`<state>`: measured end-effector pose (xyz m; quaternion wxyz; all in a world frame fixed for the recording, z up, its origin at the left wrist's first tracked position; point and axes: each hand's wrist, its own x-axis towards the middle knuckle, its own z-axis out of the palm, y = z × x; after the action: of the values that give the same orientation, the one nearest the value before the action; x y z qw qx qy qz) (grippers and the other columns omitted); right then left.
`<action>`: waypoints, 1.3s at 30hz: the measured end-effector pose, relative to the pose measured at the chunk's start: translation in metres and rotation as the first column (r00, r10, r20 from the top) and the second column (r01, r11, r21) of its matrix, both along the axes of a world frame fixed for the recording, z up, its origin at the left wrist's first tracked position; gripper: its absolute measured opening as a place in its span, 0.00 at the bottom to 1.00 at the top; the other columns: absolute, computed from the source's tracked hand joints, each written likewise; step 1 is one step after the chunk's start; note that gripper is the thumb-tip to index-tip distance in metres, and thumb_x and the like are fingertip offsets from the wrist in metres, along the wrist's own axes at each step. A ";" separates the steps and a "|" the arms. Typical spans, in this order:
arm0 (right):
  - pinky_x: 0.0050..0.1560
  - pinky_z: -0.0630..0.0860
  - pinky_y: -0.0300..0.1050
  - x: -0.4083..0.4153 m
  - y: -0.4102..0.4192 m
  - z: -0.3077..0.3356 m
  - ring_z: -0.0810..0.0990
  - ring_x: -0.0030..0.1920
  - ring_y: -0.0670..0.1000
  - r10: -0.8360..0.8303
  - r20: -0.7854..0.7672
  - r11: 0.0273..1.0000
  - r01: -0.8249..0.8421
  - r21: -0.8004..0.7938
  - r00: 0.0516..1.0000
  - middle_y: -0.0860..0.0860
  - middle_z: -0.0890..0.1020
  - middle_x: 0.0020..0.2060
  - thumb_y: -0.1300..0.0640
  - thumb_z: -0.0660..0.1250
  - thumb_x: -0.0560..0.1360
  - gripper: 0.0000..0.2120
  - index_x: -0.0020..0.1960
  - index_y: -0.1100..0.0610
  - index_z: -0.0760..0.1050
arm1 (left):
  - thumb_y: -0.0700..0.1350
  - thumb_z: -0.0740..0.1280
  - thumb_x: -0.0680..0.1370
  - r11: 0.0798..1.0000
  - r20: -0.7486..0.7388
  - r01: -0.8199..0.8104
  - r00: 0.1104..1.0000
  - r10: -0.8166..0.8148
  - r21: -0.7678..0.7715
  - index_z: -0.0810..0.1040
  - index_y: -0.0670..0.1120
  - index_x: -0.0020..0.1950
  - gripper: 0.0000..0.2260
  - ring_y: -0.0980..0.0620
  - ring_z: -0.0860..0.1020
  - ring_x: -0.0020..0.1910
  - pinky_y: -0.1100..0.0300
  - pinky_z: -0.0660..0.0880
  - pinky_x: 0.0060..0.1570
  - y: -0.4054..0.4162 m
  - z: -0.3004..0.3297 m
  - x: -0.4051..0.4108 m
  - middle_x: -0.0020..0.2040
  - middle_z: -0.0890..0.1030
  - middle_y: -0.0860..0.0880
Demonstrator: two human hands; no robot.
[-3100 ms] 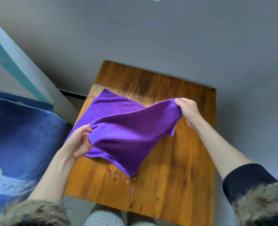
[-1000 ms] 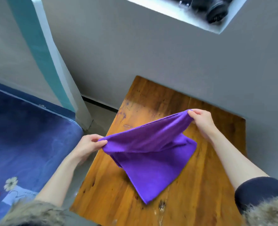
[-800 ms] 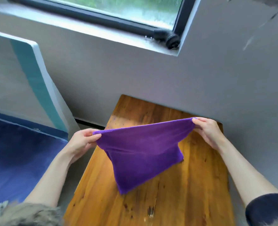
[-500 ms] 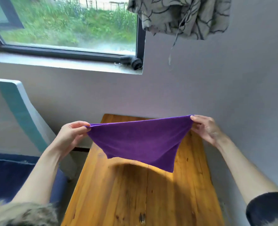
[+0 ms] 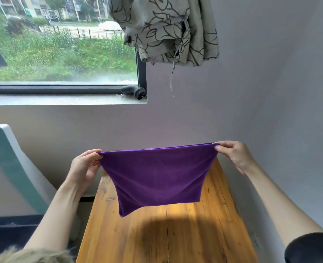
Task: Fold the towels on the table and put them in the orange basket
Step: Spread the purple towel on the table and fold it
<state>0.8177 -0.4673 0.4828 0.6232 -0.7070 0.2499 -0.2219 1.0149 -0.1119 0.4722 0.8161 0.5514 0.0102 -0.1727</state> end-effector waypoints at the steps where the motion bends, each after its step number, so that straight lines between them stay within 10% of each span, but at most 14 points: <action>1: 0.45 0.77 0.32 0.001 0.001 -0.001 0.81 0.40 0.46 -0.023 -0.005 1.000 0.022 -0.017 1.000 0.47 0.85 0.35 0.69 0.67 0.73 0.11 0.40 0.56 0.82 | 0.26 0.57 0.73 1.000 -0.006 -0.011 1.000 0.011 0.009 0.75 0.39 0.39 0.12 0.56 0.77 0.28 0.67 0.76 0.31 0.000 0.000 0.000 0.26 0.79 0.49; 16: 0.40 0.78 0.33 0.014 0.006 0.016 0.77 0.41 0.49 -0.020 0.141 0.938 -0.030 0.346 0.990 0.55 0.78 0.41 0.77 0.57 0.73 0.16 0.52 0.61 0.74 | 0.25 0.61 0.72 0.834 0.247 0.129 0.921 -0.301 0.537 0.81 0.44 0.47 0.17 0.52 0.75 0.39 0.65 0.72 0.43 0.010 0.005 0.019 0.38 0.77 0.46; 22: 0.40 0.74 0.27 0.021 0.007 0.007 0.78 0.44 0.50 0.053 -0.322 0.952 -0.145 -0.270 0.945 0.53 0.81 0.42 0.75 0.62 0.72 0.14 0.51 0.63 0.80 | 0.28 0.59 0.69 0.387 0.206 0.037 0.798 -0.566 0.921 0.83 0.48 0.41 0.19 0.56 0.73 0.33 0.69 0.67 0.31 0.001 0.001 0.024 0.32 0.76 0.52; 27: 0.37 0.73 0.30 0.019 0.012 0.002 0.78 0.40 0.49 0.023 -0.372 0.922 -0.163 -0.350 0.928 0.54 0.81 0.39 0.70 0.66 0.72 0.07 0.44 0.60 0.79 | 0.28 0.61 0.70 0.267 0.142 0.060 0.725 -0.674 0.962 0.82 0.52 0.38 0.19 0.53 0.75 0.41 0.65 0.70 0.40 0.012 -0.013 0.032 0.39 0.78 0.52; 30: 0.35 0.75 0.28 0.017 0.016 0.000 0.78 0.39 0.47 0.076 -0.231 0.992 -0.097 -0.080 0.970 0.52 0.81 0.38 0.70 0.63 0.75 0.07 0.45 0.61 0.77 | 0.29 0.64 0.72 0.341 0.198 0.060 0.715 -0.670 0.938 0.80 0.51 0.36 0.16 0.51 0.75 0.42 0.63 0.69 0.43 0.018 -0.020 0.034 0.42 0.76 0.49; 34: 0.35 0.77 0.35 0.016 0.018 0.000 0.81 0.33 0.46 0.100 0.068 0.892 -0.120 0.436 0.993 0.51 0.83 0.33 0.71 0.58 0.76 0.09 0.44 0.62 0.75 | 0.32 0.64 0.69 0.670 0.180 0.262 0.838 -0.515 0.694 0.78 0.42 0.34 0.07 0.49 0.74 0.39 0.60 0.71 0.43 0.014 -0.028 0.029 0.38 0.77 0.45; 39: 0.38 0.79 0.36 0.018 0.014 -0.009 0.82 0.34 0.47 0.109 0.076 0.835 -0.133 0.534 0.991 0.53 0.83 0.34 0.66 0.67 0.66 0.05 0.40 0.60 0.81 | 0.37 0.63 0.63 0.835 -0.016 0.443 0.886 -0.464 0.325 0.80 0.41 0.34 0.07 0.50 0.76 0.38 0.58 0.70 0.44 0.011 -0.037 0.032 0.35 0.80 0.45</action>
<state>0.8361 -0.4537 0.4743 0.8143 -0.5135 0.2436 -0.1179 1.0471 -0.1014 0.4348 0.6514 0.6681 -0.1186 -0.3397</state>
